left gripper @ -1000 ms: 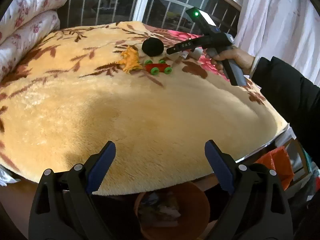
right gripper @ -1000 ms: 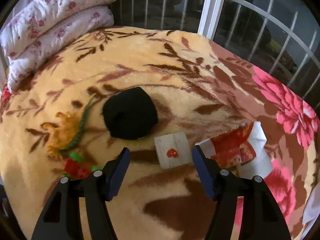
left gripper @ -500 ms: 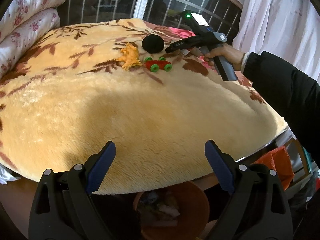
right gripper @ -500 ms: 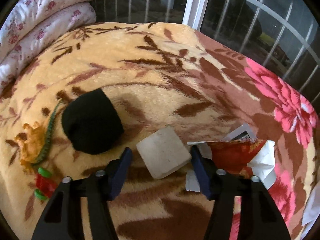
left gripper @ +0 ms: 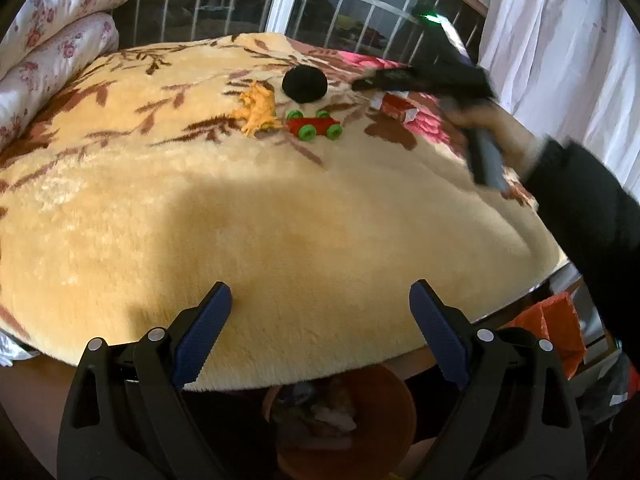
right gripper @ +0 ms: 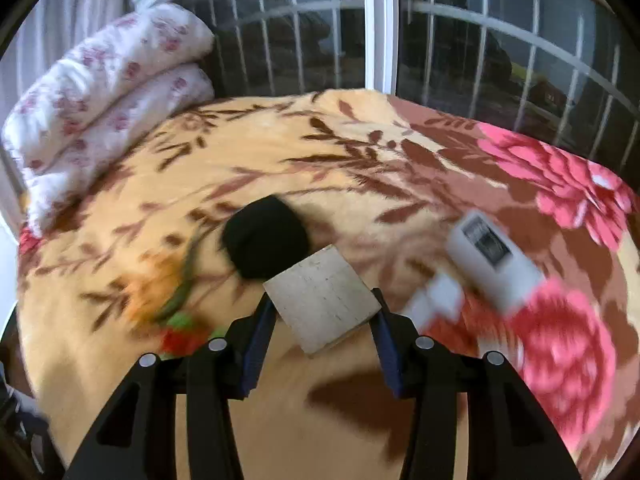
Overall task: Collect trash
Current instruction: 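Grasp the small wooden block with the right tool, then grasp the orange toy dinosaur with the left tool while right holds the block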
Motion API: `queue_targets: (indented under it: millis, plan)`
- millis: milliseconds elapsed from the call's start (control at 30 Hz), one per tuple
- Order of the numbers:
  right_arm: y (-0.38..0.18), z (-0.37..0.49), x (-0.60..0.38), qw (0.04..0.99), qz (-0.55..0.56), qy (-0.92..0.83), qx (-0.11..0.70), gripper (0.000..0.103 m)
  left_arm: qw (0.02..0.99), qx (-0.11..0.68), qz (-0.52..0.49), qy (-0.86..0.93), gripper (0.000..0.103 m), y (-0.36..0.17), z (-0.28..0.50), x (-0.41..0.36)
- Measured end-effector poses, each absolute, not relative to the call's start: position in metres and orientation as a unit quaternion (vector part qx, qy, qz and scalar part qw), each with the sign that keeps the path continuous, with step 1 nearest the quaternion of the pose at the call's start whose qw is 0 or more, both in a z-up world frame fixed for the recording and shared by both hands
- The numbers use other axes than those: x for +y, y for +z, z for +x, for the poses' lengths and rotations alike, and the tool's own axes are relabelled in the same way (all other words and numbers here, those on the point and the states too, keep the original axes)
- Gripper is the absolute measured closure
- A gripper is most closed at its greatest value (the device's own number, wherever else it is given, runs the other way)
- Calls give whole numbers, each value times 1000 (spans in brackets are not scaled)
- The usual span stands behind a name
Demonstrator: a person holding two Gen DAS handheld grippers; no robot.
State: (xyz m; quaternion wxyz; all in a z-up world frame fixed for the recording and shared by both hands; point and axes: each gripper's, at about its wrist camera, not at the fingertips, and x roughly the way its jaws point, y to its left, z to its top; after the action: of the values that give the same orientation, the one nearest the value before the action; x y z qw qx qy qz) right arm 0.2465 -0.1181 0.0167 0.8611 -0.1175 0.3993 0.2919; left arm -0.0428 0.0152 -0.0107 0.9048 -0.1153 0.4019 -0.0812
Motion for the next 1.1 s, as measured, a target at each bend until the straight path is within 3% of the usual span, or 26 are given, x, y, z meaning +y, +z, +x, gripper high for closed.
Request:
queue_targets:
  millis: [333,667,700,800,867,933,1000,1100]
  plan:
    - [25,101,-191,877,-45,292,378,56,904,416,-81,-58,15,22,52,42]
    - [20,74,-221,884,-3,285,371,56,835,506,-214,-5,16,-17,197,97]
    - [18,75,-221,883,-3,285,373,56,824,521,-221,-3,25,-25,205,97]
    - [9,79,-221,880,1,286,379,56,808,551,-205,28,30,-39,223,95]
    - [4,80,-222,879,8,286,382,56,809,559,-169,60,45,-38,223,88]
    - [0,81,-221,877,19,287,385,56,819,552,-141,62,48,-38,219,80]
    - [-1,80,-220,876,25,289,385,56,836,534,-109,68,63,-35,209,74]
    - [3,75,-217,877,28,293,381,56,853,506,-116,54,63,-25,192,76]
